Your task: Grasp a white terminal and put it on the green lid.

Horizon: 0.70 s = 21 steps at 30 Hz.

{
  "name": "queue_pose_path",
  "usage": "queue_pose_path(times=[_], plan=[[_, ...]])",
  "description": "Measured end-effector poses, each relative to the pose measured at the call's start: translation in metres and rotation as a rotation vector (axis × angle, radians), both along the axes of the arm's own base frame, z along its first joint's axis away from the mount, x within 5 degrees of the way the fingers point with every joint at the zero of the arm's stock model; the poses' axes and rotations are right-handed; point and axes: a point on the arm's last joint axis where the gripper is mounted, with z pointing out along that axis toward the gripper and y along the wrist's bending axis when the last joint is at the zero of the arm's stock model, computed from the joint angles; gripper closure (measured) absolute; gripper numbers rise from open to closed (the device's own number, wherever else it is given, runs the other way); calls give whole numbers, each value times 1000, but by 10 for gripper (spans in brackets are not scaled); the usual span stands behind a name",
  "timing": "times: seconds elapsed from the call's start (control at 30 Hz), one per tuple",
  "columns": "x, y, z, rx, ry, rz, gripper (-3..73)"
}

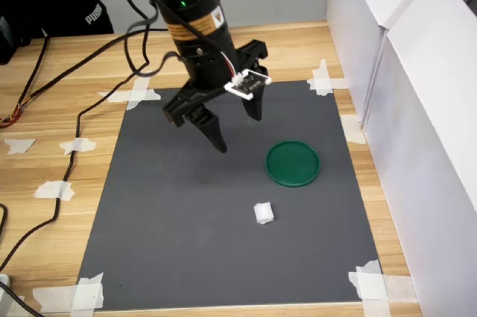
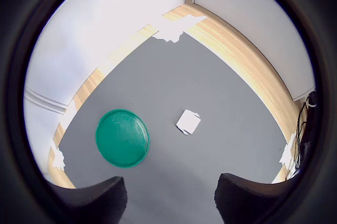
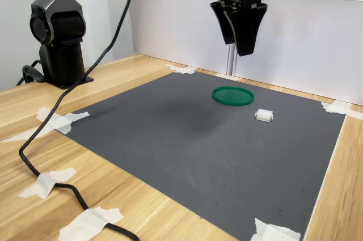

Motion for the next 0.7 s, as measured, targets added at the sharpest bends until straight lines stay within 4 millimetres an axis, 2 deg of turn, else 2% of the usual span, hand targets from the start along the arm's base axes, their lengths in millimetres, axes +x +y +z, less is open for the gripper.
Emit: queue_pose_path(times=[0.2, 0.37, 0.7], plan=[[10, 24, -6, -7, -36, 8, -8], [19, 31, -14, -17, -78, 0, -8], [42, 33, -62, -75, -43, 8, -6]])
